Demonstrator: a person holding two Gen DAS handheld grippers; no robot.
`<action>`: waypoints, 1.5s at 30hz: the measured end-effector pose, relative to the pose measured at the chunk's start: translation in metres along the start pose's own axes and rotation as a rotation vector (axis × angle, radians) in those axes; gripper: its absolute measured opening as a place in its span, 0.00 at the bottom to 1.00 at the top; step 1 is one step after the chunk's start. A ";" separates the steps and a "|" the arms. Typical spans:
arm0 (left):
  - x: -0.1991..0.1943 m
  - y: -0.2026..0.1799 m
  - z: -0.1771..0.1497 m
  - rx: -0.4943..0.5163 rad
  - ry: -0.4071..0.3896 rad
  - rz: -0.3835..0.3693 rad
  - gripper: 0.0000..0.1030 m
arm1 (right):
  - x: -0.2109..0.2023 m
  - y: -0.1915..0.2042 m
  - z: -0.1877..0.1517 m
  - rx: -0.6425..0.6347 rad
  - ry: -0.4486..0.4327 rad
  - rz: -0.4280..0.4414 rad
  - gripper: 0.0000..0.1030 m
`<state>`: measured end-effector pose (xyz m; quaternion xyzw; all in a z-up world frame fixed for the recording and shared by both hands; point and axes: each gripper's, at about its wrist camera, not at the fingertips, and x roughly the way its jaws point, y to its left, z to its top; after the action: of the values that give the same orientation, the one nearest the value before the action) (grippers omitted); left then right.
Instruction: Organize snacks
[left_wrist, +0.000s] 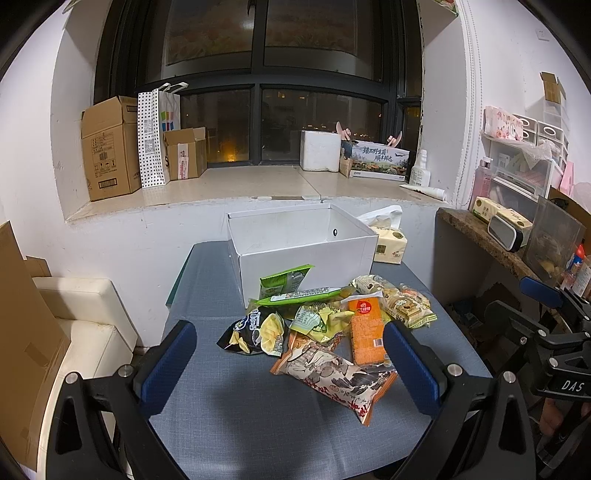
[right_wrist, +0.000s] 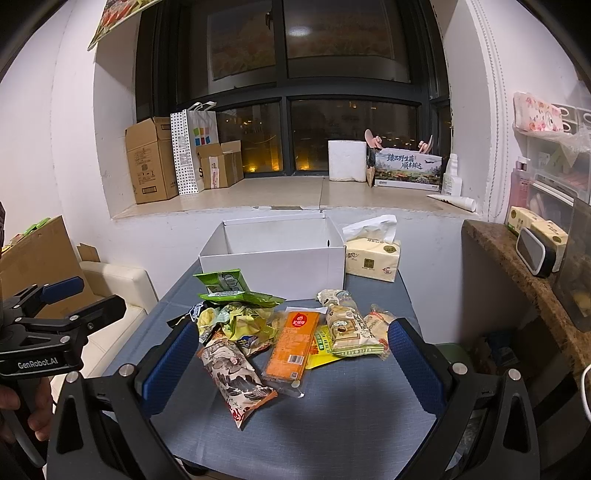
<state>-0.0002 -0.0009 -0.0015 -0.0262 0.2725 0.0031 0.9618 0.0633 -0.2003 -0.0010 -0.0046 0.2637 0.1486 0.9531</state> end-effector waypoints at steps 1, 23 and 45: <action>0.000 0.000 0.000 -0.001 0.000 0.000 1.00 | 0.000 0.000 0.000 0.000 -0.001 0.000 1.00; 0.000 0.003 -0.001 -0.003 0.003 0.000 1.00 | 0.003 0.002 -0.002 -0.003 0.001 0.007 1.00; 0.005 0.081 -0.023 -0.140 0.025 0.112 1.00 | 0.153 0.080 0.030 -0.202 0.133 0.168 1.00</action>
<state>-0.0099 0.0789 -0.0275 -0.0783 0.2848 0.0757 0.9524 0.1806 -0.0787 -0.0463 -0.0882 0.3095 0.2527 0.9125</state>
